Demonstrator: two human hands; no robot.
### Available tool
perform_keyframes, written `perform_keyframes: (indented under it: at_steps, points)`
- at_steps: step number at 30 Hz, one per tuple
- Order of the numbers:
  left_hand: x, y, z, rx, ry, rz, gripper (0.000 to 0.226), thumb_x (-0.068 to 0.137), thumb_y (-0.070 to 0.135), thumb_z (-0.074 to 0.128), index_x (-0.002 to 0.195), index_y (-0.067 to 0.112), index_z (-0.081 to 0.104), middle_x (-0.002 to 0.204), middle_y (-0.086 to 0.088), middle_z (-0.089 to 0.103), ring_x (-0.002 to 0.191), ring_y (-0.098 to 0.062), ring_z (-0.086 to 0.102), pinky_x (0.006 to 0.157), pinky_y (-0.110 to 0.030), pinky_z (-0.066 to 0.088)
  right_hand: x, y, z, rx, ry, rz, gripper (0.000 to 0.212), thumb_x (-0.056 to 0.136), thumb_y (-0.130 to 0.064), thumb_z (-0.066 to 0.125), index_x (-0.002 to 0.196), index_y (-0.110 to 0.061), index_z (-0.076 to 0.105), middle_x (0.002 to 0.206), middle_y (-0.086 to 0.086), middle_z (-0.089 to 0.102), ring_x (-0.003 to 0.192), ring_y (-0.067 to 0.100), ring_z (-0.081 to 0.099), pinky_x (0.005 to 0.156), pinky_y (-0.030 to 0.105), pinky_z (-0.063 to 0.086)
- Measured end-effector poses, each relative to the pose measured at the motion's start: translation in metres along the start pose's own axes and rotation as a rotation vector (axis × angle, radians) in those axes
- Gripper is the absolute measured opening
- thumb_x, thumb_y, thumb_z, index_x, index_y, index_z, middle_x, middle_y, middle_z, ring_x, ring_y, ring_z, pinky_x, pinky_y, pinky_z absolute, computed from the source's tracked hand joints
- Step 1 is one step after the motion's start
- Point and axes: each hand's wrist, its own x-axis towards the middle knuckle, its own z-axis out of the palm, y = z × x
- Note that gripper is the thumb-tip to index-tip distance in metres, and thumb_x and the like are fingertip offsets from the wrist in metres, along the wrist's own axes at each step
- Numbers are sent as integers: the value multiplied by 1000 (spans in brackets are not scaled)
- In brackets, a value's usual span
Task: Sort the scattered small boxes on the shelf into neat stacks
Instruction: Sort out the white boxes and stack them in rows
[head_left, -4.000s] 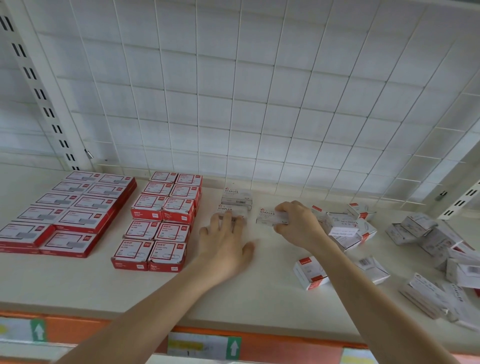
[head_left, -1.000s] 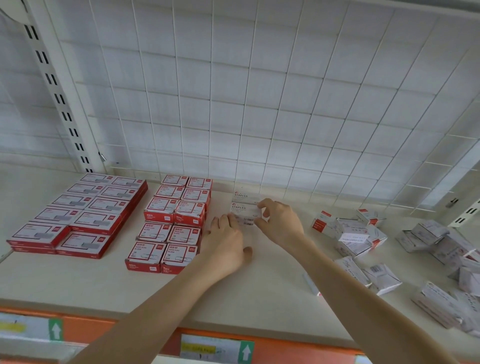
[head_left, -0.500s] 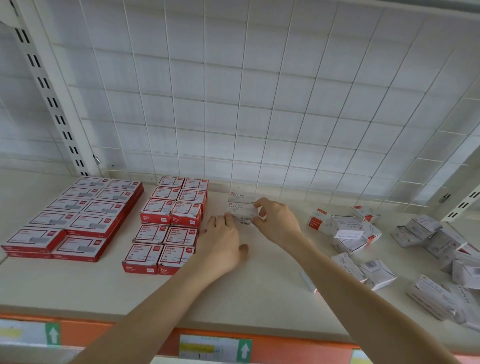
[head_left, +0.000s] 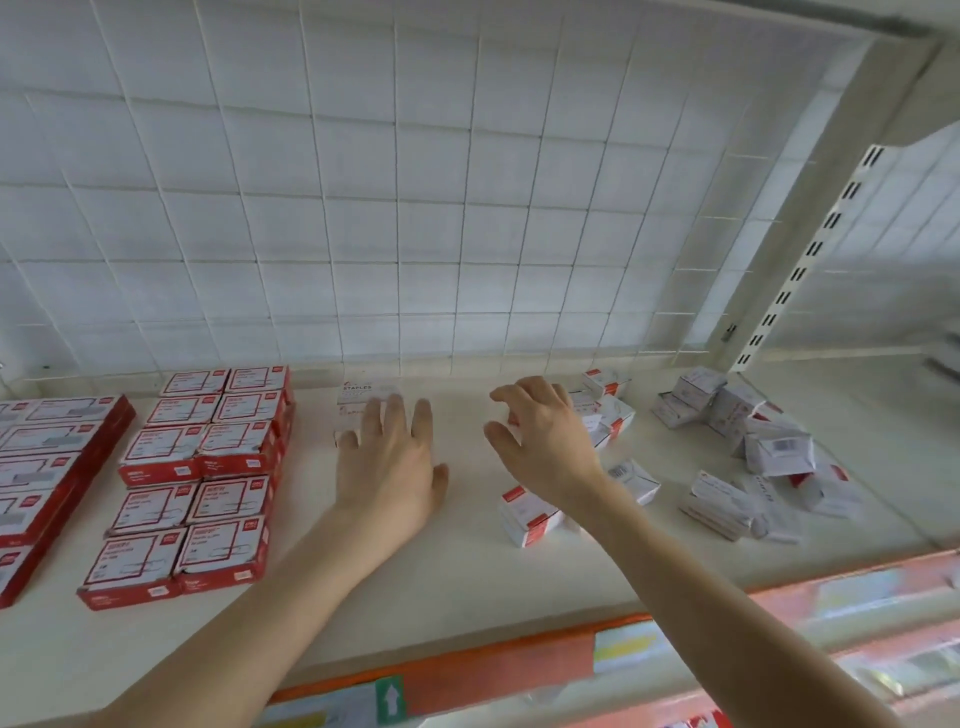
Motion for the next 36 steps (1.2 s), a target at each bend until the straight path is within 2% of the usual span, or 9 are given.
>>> perform_keyframes:
  at_steps: [2, 4, 6, 8, 14, 17, 19, 27, 36]
  points:
    - [5, 17, -2, -21, -11, 41, 69, 94, 44, 40, 146, 11, 8, 152, -12, 12, 141, -30, 10, 106, -43, 29, -9, 14, -10, 15, 60, 23, 35, 89, -24, 53, 123, -13, 55, 124, 8, 52, 118, 29, 42, 93, 35, 38]
    - [8, 35, -5, -46, 15, 104, 70, 89, 42, 51, 143, 8, 23, 148, -15, 25, 138, -32, 23, 100, -44, 36, -18, 30, -19, 56, 128, 52, 31, 85, -17, 59, 114, -8, 62, 115, 13, 57, 111, 36, 47, 88, 38, 41]
    - [11, 55, -6, -73, 74, 202, 67, 63, 36, 78, 117, 3, 57, 120, -20, 56, 112, -36, 55, 73, -44, 52, -27, 47, -27, 56, 151, 110, 30, 83, -15, 60, 112, -7, 63, 113, 14, 58, 108, 36, 48, 87, 40, 41]
    - [11, 73, -4, -141, 119, 271, 56, 48, 30, 84, 95, 4, 67, 98, -16, 65, 90, -36, 65, 57, -40, 53, -37, 65, -33, 26, 155, 168, 31, 84, -15, 59, 114, -8, 62, 117, 13, 57, 111, 35, 46, 91, 40, 39]
    - [5, 135, -12, -301, 152, 471, 37, 75, 35, 49, 95, 9, 67, 102, -9, 63, 91, -32, 63, 63, -37, 51, -73, 125, -50, -25, 168, 354, 32, 89, -17, 44, 115, -11, 60, 117, 11, 55, 113, 33, 43, 94, 35, 31]
    - [0, 163, -8, -322, 106, 544, 40, 90, 31, 46, 124, 12, 52, 137, -5, 45, 124, -25, 44, 93, -34, 41, -96, 153, -59, -38, 135, 455, 32, 90, -10, 43, 118, -12, 59, 121, 12, 53, 114, 34, 41, 93, 32, 30]
    - [-2, 179, -6, -326, 95, 575, 46, 93, 34, 41, 136, 16, 41, 145, -1, 34, 133, -21, 32, 102, -31, 33, -108, 168, -62, -53, 87, 482, 33, 89, -11, 45, 119, -13, 59, 122, 11, 52, 117, 33, 40, 95, 32, 31]
    - [-5, 229, 13, -289, -36, 708, 38, 93, 30, 42, 128, 19, 50, 149, -4, 27, 139, -19, 16, 110, -34, 24, -128, 187, -64, -10, 106, 417, 34, 77, -11, 62, 111, -11, 64, 118, 15, 53, 107, 36, 51, 88, 36, 42]
    - [-5, 226, 17, -372, 20, 542, 39, 94, 35, 43, 131, 25, 51, 146, 1, 30, 138, -15, 19, 103, -29, 33, -133, 194, -65, 36, 245, 423, 35, 73, 2, 57, 107, -2, 63, 104, 19, 63, 92, 39, 58, 69, 34, 43]
